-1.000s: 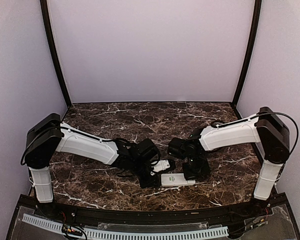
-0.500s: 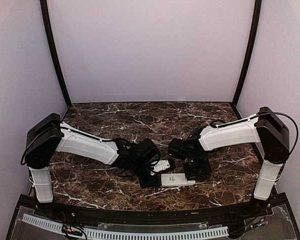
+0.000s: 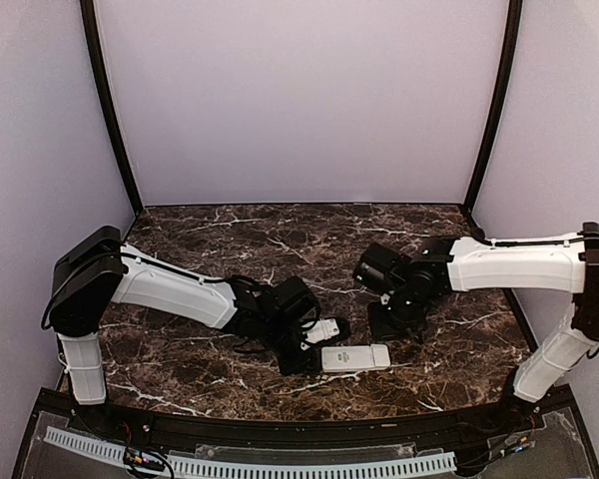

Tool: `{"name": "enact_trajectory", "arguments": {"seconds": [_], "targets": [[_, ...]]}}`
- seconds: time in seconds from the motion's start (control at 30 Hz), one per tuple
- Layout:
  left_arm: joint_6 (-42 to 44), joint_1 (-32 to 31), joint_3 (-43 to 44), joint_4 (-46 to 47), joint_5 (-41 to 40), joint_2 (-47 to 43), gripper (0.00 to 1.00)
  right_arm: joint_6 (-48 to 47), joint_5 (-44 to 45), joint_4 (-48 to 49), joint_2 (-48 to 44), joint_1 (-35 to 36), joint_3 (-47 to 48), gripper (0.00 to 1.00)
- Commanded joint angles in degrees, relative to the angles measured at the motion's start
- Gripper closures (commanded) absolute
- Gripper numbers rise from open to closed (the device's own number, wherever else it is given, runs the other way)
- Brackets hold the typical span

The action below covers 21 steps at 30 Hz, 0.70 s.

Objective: Load the batteries into the remote control
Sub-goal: Press the battery cover on the remote control without the battery cover.

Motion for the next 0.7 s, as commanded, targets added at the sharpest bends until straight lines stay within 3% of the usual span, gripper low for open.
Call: {"name": "enact_trajectory", "arguments": {"seconds": [0.0, 0.67], "targets": [[0.56, -0.04, 0.7, -2.27, 0.91, 0.56, 0.83, -1.77, -6.22, 8.99, -1.41, -0.87, -3.73, 1.0], [0.65, 0.02, 0.7, -2.24, 1.03, 0.64, 0.82, -1.01, -9.16, 9.9, 4.06, -0.86, -5.89, 1.0]]}}
